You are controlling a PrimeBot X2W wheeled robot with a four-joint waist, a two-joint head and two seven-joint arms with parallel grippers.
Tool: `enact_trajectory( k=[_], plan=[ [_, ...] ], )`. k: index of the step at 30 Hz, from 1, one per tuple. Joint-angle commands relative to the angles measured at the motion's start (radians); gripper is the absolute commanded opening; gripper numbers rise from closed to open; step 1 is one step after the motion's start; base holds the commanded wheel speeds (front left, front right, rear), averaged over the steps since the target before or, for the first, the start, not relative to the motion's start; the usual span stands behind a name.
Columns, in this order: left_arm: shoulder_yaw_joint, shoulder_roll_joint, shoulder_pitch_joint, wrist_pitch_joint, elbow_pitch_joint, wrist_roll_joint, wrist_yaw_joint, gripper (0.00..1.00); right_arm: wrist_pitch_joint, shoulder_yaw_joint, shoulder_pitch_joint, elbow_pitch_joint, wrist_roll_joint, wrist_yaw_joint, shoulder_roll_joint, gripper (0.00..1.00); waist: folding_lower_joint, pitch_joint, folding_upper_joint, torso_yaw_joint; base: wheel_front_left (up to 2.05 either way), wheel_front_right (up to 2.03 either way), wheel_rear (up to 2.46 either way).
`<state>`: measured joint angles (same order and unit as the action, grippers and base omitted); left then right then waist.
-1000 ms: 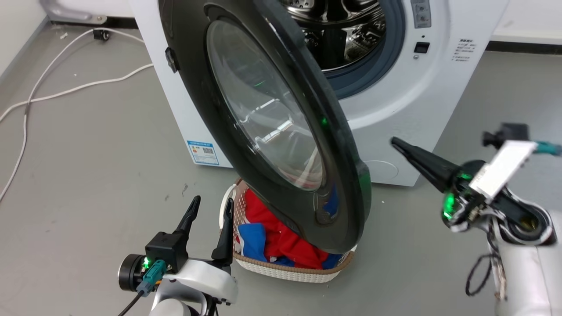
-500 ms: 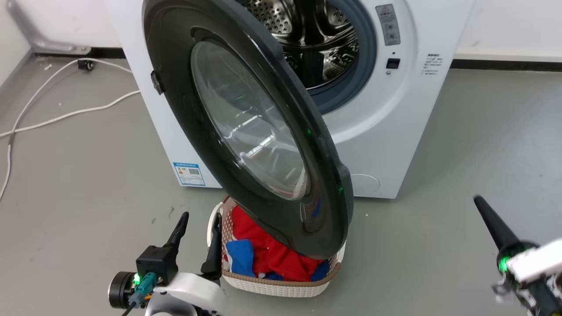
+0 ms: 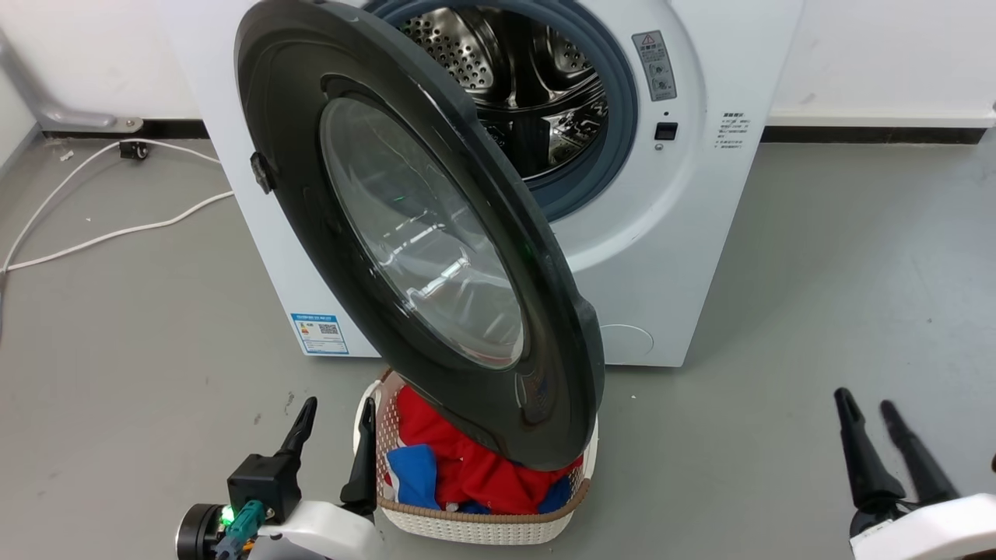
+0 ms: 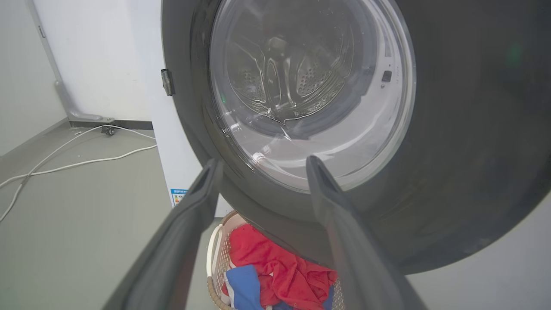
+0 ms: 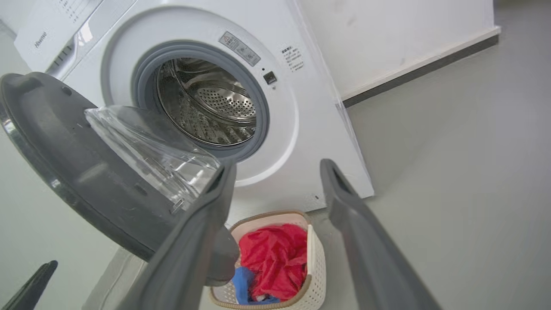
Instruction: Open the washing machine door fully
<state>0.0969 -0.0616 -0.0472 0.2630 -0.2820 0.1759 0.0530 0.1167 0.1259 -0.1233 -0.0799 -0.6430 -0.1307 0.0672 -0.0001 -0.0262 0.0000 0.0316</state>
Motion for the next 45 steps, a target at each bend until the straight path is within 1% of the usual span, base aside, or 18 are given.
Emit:
enact_trajectory(
  k=[1, 2, 3, 7, 12, 17, 21, 32, 33, 34, 35, 36, 41, 45],
  plan=[
    [-0.002, -0.005, 0.01, 0.003, -0.003, -0.006, 0.004, 1.0, -0.036, -0.001, -0.017, -0.022, 0.088, 0.0, 0.024, 1.0, 0.0001, -0.005, 0.0, -0.005, 0.0, 0.0, 0.0],
    [-0.003, -0.005, 0.013, 0.003, -0.004, -0.007, 0.004, 1.0, -0.054, -0.005, -0.02, -0.032, 0.152, 0.0, 0.037, 1.0, 0.0001, -0.007, 0.0, -0.006, 0.0, 0.0, 0.0],
    [-0.005, -0.006, 0.014, 0.003, -0.005, -0.008, 0.005, 1.0, -0.064, -0.006, -0.024, -0.035, 0.19, 0.0, 0.033, 1.0, 0.0001, -0.008, 0.0, -0.008, 0.0, 0.0, 0.0],
    [-0.012, -0.008, 0.016, 0.003, -0.008, -0.014, 0.005, 1.0, -0.124, -0.027, -0.026, -0.062, 0.38, 0.0, 0.059, 1.0, 0.0001, -0.012, 0.0, -0.014, 0.0, 0.0, 0.0],
    [-0.013, -0.01, 0.019, 0.003, -0.013, -0.018, 0.007, 1.0, -0.162, -0.035, -0.051, -0.049, 0.478, 0.0, 0.036, 1.0, 0.0001, -0.018, 0.0, -0.013, 0.0, 0.0, 0.0],
    [-0.017, -0.015, 0.027, 0.003, -0.022, -0.024, 0.007, 1.0, -0.185, -0.044, -0.094, -0.034, 0.512, 0.0, 0.008, 1.0, 0.0001, -0.03, 0.0, -0.015, 0.0, 0.0, 0.0],
    [-0.014, -0.015, 0.037, 0.003, -0.029, -0.024, 0.006, 1.0, -0.191, -0.044, -0.108, -0.023, 0.514, 0.0, -0.007, 1.0, 0.0001, -0.035, 0.0, -0.022, 0.0, 0.0, 0.0],
    [-0.014, -0.024, 0.008, 0.003, -0.048, -0.019, 0.013, 1.0, -0.181, -0.051, -0.084, -0.016, 0.522, 0.0, -0.016, 1.0, 0.0001, -0.027, 0.0, -0.03, 0.0, 0.0, 0.0],
    [-0.015, -0.025, 0.006, 0.003, -0.05, -0.018, 0.013, 0.88, -0.18, -0.052, -0.083, -0.016, 0.52, 0.0, -0.016, 1.0, 0.0001, -0.026, 0.0, -0.031, 0.0, 0.0, 0.0],
    [-0.015, -0.025, 0.003, 0.003, -0.051, -0.017, 0.012, 0.47, -0.181, -0.055, -0.08, -0.017, 0.524, 0.0, -0.017, 1.0, 0.0001, -0.025, 0.0, -0.032, 0.0, 0.0, 0.0],
    [-0.014, -0.026, 0.0, 0.003, -0.05, -0.018, 0.012, 0.26, -0.181, -0.056, -0.078, -0.018, 0.523, 0.0, -0.017, 1.0, 0.0001, -0.025, 0.0, -0.033, 0.0, 0.0, 0.0],
    [-0.014, -0.027, -0.002, 0.003, -0.047, -0.021, 0.009, 0.0, -0.18, -0.058, -0.077, -0.018, 0.526, 0.0, -0.017, 1.0, 0.0001, -0.025, 0.0, -0.034, 0.0, 0.0, 0.0],
    [-0.021, -0.032, -0.019, 0.003, -0.028, -0.015, 0.0, 0.0, -0.175, -0.063, -0.071, -0.019, 0.528, 0.0, -0.017, 1.0, 0.0001, -0.02, 0.0, -0.039, 0.0, 0.0, 0.0],
    [-0.028, -0.029, -0.054, 0.0, 0.016, -0.011, -0.012, 0.0, -0.174, -0.063, -0.069, -0.019, 0.529, 0.0, -0.017, 1.0, 0.0001, -0.013, 0.0, -0.039, 0.0, 0.0, 0.0]
  ],
)
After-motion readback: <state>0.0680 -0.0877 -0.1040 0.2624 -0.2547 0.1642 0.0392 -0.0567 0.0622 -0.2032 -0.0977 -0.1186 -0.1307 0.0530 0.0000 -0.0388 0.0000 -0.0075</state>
